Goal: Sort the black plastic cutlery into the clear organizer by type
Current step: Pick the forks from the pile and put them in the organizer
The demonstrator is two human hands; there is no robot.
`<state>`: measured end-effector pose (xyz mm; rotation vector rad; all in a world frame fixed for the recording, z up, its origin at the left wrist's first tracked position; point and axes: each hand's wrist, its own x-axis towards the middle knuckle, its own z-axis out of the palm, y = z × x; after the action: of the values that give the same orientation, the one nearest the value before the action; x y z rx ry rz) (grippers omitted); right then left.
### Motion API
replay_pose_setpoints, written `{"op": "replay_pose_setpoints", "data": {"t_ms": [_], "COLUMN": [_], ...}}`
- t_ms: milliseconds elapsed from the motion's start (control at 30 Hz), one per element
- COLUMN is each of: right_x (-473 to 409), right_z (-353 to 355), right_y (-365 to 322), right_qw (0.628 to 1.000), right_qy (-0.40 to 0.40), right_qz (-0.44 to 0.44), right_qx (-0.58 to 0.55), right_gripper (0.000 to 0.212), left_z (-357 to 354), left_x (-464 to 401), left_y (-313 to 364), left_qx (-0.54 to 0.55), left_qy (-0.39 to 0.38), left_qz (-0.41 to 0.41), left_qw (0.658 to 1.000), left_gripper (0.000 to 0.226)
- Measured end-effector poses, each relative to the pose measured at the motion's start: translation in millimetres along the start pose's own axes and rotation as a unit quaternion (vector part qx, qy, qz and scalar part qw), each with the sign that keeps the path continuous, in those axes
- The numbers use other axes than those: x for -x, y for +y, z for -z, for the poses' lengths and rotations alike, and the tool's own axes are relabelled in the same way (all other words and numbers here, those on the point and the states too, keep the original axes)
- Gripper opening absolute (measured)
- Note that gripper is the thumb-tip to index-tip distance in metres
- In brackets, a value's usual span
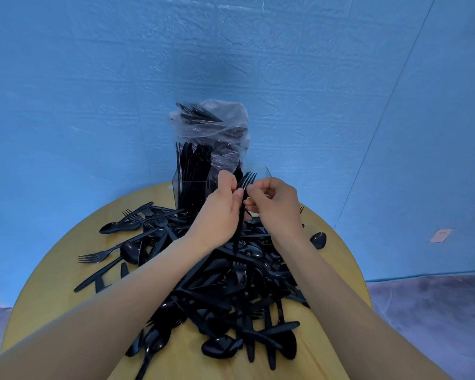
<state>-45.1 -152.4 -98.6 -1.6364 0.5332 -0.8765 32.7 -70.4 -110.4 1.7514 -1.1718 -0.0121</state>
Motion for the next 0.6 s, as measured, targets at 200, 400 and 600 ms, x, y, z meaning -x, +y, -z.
{"op": "replay_pose_setpoints", "data": {"t_ms": [200, 400, 600], "right_x": [9, 19, 50], "right_z": [3, 5, 26], "right_y": [-2, -2, 21], "right_qw": [0.996, 0.992, 0.956], "right_qy": [-0.077, -0.129, -0.129], "right_qz": [-0.005, 0.004, 0.032], "right_qx": [-0.034, 0.008, 0.260], "right_gripper": [0.016, 0.021, 0.010], "left_z": [6, 10, 23], "left_x": [15, 38, 71], "left_y": [-3, -12, -22], "left_qx": [0.067, 0.060, 0.007], "left_qy": [-0.047, -0.042, 0.007], "left_qz": [0.031, 0.054, 0.107], "left_qw": [0.996, 0.996, 0.994], "left_gripper": [0.004, 0.015, 0.018]}}
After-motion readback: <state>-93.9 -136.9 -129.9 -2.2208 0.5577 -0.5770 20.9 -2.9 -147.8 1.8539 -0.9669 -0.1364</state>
